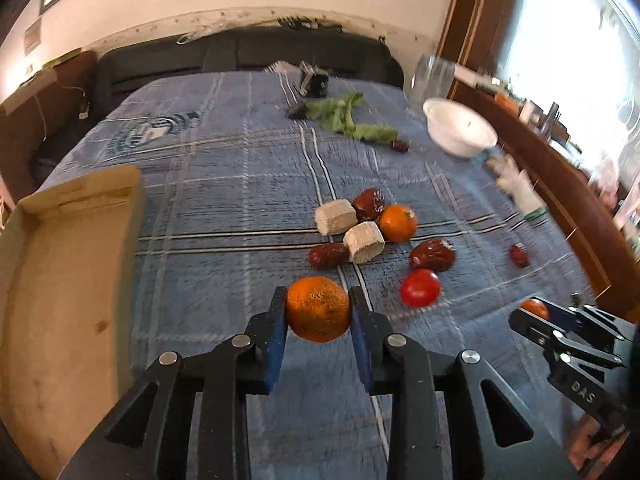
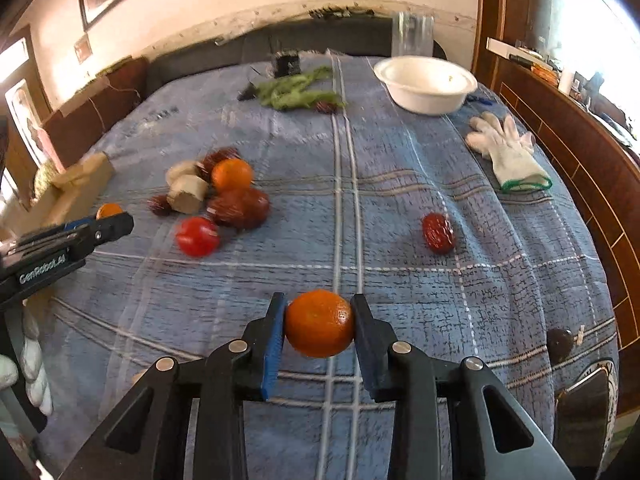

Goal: Organize fruits
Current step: 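Grasp an orange with the left tool while the right tool grasps another orange, then carry both oranges over the cardboard box and open both tools to drop them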

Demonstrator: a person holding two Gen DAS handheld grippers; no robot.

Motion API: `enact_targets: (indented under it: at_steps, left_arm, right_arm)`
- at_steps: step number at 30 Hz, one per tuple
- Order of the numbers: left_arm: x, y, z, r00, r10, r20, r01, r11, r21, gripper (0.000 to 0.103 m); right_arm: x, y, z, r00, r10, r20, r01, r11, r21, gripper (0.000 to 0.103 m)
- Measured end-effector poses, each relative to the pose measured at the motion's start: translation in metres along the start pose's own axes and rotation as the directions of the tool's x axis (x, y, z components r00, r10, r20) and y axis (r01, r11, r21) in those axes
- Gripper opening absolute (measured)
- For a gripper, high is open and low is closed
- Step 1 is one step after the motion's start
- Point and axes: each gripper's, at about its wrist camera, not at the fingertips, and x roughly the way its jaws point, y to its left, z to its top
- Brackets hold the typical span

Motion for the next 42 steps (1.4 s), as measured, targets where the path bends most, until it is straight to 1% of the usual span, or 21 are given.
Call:
enact_targets:
  at_steps: [3,5,8,9,11,12,15,18,20,23,25,27,29,30,33,35,36,38,39,40,42]
  left_arm:
    - [-0.034,0.023,-0.01,0.999,0.007,0.036,-0.005,0.999,-0.053,0.028]
    - [-0.053,0.041,-0.017,0.997,0.039,0.061,-0.034,0.996,-0.084,0.028]
    - [-0.083,0.078,-0.031,0.986,0.144,0.086,-0.132,0.982,-0.133,0.029]
    - [-0.093,0.095,-0.038,0.978,0.191,0.087,-0.176,0.972,-0.154,0.029]
    - [-0.102,0.117,-0.047,0.967,0.242,0.076,-0.226,0.957,-0.18,0.029]
    - [-0.106,0.134,-0.053,0.958,0.281,0.054,-0.265,0.943,-0.199,0.029]
    - [-0.108,0.168,-0.067,0.941,0.337,-0.001,-0.327,0.914,-0.24,0.029]
    - [-0.105,0.192,-0.079,0.929,0.368,-0.052,-0.368,0.892,-0.264,0.029]
    - [-0.106,0.2,-0.086,0.924,0.376,-0.066,-0.379,0.885,-0.271,0.029]
    - [-0.106,0.208,-0.094,0.921,0.382,-0.079,-0.388,0.88,-0.275,0.029]
    - [-0.105,0.207,-0.097,0.919,0.386,-0.083,-0.393,0.881,-0.264,0.029]
    - [-0.106,0.205,-0.1,0.91,0.406,-0.08,-0.413,0.877,-0.244,0.029]
    - [-0.098,0.205,-0.097,0.905,0.415,-0.091,-0.424,0.874,-0.237,0.03]
    - [-0.097,0.208,-0.098,0.906,0.414,-0.089,-0.423,0.875,-0.237,0.035]
    - [-0.096,0.207,-0.098,0.911,0.403,-0.086,-0.411,0.877,-0.249,0.044]
    - [-0.099,0.208,-0.098,0.921,0.383,-0.078,-0.389,0.882,-0.267,0.05]
    - [-0.101,0.208,-0.098,0.923,0.378,-0.073,-0.383,0.883,-0.272,0.052]
    - [-0.109,0.206,-0.098,0.926,0.375,-0.055,-0.374,0.884,-0.279,0.054]
    - [-0.115,0.205,-0.099,0.926,0.375,-0.041,-0.371,0.884,-0.284,0.056]
    - [-0.119,0.204,-0.099,0.925,0.379,-0.031,-0.372,0.882,-0.291,0.059]
    - [-0.13,0.204,-0.1,0.925,0.379,-0.001,-0.36,0.877,-0.318,0.061]
  right_arm:
    - [-0.018,0.024,0.004,0.998,0.059,0.032,-0.058,0.998,-0.033,0.035]
    - [-0.026,0.048,0.007,0.993,0.113,0.04,-0.11,0.992,-0.07,0.035]
    - [-0.033,0.092,0.009,0.979,0.202,0.036,-0.196,0.971,-0.135,0.035]
    - [-0.034,0.108,0.009,0.971,0.237,0.028,-0.23,0.961,-0.154,0.035]
    - [-0.034,0.136,0.009,0.955,0.298,0.007,-0.292,0.939,-0.183,0.036]
    - [-0.033,0.152,0.01,0.943,0.332,-0.006,-0.327,0.924,-0.198,0.036]
    - [-0.027,0.209,0.007,0.908,0.416,-0.049,-0.414,0.873,-0.256,0.036]
    - [-0.016,0.253,0.003,0.89,0.448,-0.083,-0.45,0.837,-0.31,0.036]
    - [-0.005,0.277,-0.001,0.876,0.465,-0.126,-0.479,0.816,-0.323,0.036]
    - [0.016,0.301,-0.007,0.875,0.45,-0.177,-0.483,0.806,-0.341,0.036]
    - [0.027,0.31,-0.015,0.87,0.446,-0.208,-0.492,0.802,-0.338,0.036]
    - [0.038,0.317,-0.017,0.87,0.438,-0.227,-0.492,0.803,-0.337,0.036]
    - [0.041,0.321,-0.02,0.879,0.42,-0.226,-0.476,0.807,-0.35,0.037]
    - [0.043,0.324,-0.022,0.887,0.406,-0.22,-0.461,0.809,-0.364,0.038]
    - [0.044,0.329,-0.024,0.897,0.391,-0.205,-0.441,0.811,-0.384,0.039]
    - [0.042,0.329,-0.023,0.896,0.392,-0.209,-0.443,0.809,-0.385,0.047]
    - [0.039,0.328,-0.022,0.895,0.395,-0.206,-0.446,0.809,-0.383,0.049]
    - [0.027,0.318,-0.015,0.883,0.431,-0.184,-0.468,0.804,-0.366,0.051]
    - [0.017,0.308,-0.01,0.877,0.454,-0.156,-0.479,0.805,-0.349,0.057]
    - [0.007,0.3,-0.009,0.876,0.465,-0.129,-0.479,0.811,-0.336,0.064]
    - [-0.008,0.278,-0.004,0.884,0.463,-0.061,-0.458,0.834,-0.308,0.067]
